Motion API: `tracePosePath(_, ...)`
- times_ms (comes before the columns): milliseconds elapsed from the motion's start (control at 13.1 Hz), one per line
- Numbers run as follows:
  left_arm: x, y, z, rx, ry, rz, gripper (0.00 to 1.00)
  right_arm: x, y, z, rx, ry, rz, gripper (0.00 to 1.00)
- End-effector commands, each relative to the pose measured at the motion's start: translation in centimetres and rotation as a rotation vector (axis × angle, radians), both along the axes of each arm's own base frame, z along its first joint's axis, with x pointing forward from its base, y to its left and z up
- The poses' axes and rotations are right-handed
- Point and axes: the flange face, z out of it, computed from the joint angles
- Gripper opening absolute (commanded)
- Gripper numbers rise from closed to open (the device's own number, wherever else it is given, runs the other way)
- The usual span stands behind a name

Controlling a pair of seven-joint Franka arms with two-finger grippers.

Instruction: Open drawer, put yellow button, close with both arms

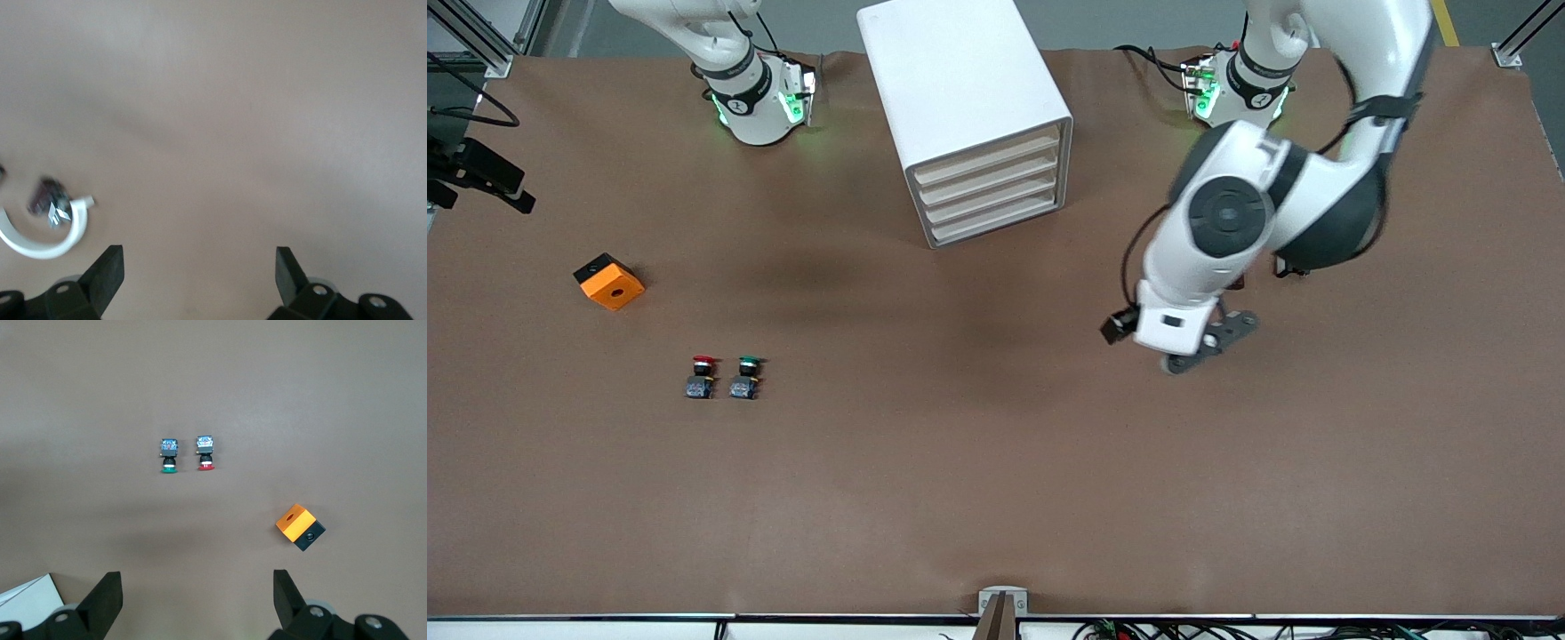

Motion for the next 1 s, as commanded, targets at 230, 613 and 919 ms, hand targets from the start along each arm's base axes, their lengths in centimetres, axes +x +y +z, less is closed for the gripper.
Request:
tracePosePath(230,1.4,12.1,8.5,0.029,-0.071,-0.222,1.00,-0.9,-0.9,0.0,0.002,-0.015,0.025,1.00)
tracePosePath(613,-1.4,19.4,14.2,0.055,-0.062,-0.402,1.00,-0.8,-0.4,0.0,0.001,-0.013,0.035,1.00)
tracePosePath(919,-6.8,22.2,16.7,0.000,-0.055,-0.434,1.00,-0.8,-0.3,0.0,0.001,-0.013,0.038,1.00)
